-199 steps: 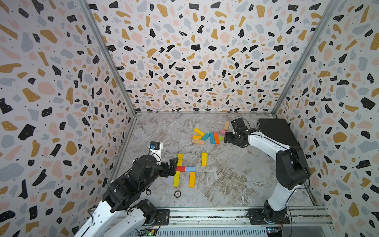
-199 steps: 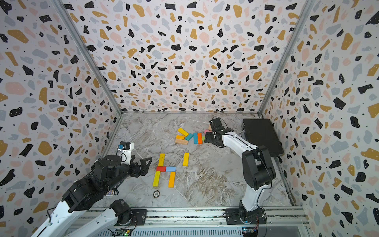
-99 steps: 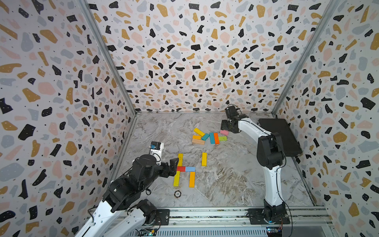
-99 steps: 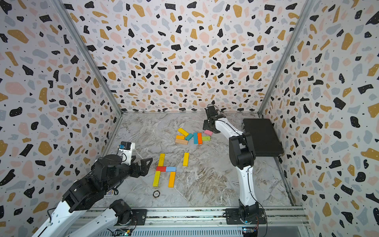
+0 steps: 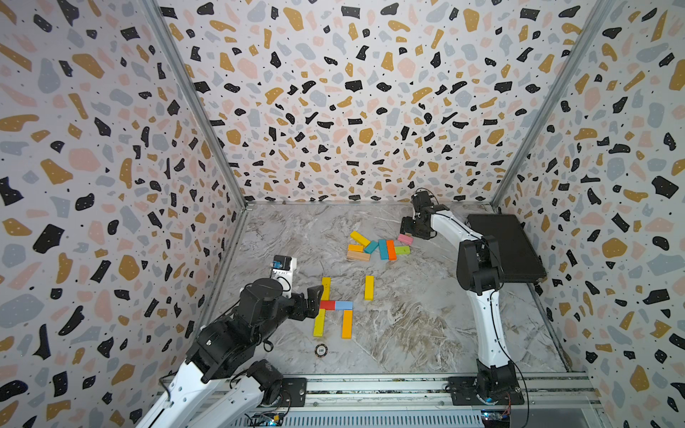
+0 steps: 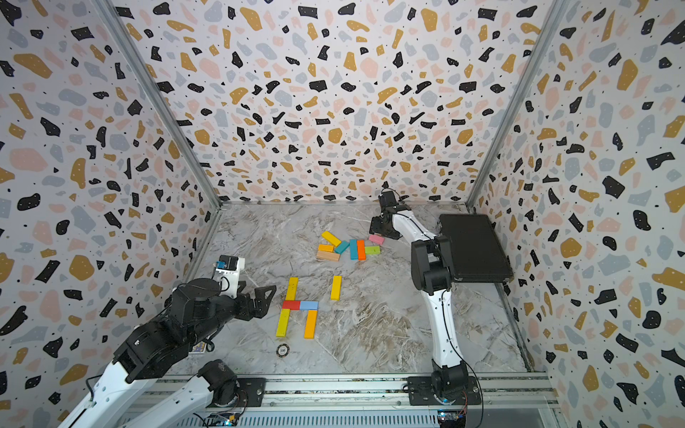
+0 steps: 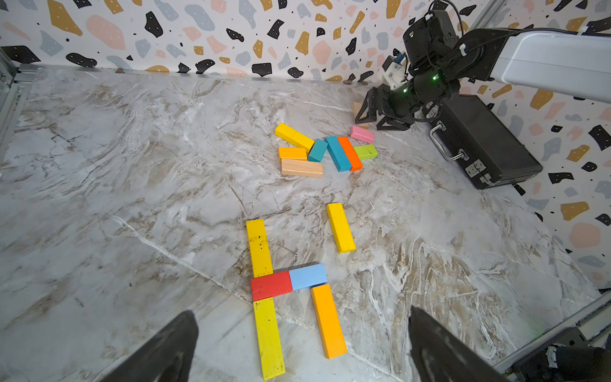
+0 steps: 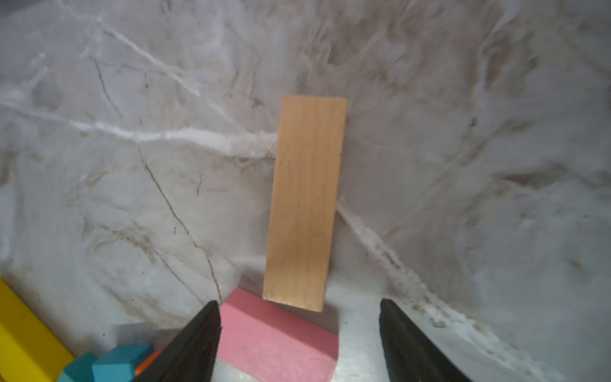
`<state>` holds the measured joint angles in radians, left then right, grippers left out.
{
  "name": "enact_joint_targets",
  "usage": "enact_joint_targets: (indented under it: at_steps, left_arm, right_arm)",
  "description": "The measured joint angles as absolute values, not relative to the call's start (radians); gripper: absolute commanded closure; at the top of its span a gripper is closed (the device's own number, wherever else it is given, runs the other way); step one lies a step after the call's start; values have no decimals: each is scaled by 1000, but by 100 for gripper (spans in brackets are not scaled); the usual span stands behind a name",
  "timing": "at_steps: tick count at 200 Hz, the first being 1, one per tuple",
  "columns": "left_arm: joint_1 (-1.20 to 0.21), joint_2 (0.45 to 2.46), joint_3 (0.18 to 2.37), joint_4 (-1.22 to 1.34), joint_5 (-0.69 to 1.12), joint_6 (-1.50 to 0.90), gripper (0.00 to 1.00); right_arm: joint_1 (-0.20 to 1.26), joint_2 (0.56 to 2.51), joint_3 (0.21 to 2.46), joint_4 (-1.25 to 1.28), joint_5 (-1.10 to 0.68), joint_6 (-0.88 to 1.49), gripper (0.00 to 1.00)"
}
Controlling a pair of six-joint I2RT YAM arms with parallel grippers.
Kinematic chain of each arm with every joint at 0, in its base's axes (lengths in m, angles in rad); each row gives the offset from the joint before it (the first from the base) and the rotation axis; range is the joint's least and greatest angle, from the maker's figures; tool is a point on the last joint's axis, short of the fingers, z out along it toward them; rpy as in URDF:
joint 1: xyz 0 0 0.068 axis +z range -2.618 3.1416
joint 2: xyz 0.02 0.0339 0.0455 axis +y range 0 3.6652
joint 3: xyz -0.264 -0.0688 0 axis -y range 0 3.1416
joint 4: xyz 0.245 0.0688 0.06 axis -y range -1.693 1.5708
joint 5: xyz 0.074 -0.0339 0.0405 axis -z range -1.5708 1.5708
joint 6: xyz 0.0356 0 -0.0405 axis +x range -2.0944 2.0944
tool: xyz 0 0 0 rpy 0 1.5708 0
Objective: Assemble the letter h with building blocks
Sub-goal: Pick up the building block from the center of the board.
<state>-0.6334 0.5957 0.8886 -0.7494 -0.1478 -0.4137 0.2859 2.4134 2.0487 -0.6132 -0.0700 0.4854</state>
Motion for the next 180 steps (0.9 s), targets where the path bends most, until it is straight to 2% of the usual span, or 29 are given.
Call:
enact_joint_targets:
  at_steps: [58, 103, 160, 180]
  left_arm:
    - [-628, 596, 889, -749, -139, -411, 1]
    - [-628, 597, 889, -749, -136, -411, 1]
    - [-623, 607, 888, -748, -120, -411, 1]
    - [-622, 611, 888, -748, -114, -411, 1]
  right_arm:
    - [302, 2349, 1929, -559, -142, 454, 32]
    - [332, 2344, 1921, -593, -54, 383, 37]
    - [371, 2347, 1932, -644, 47, 269, 32]
    - [371, 2365, 1964, -661, 68, 231, 26]
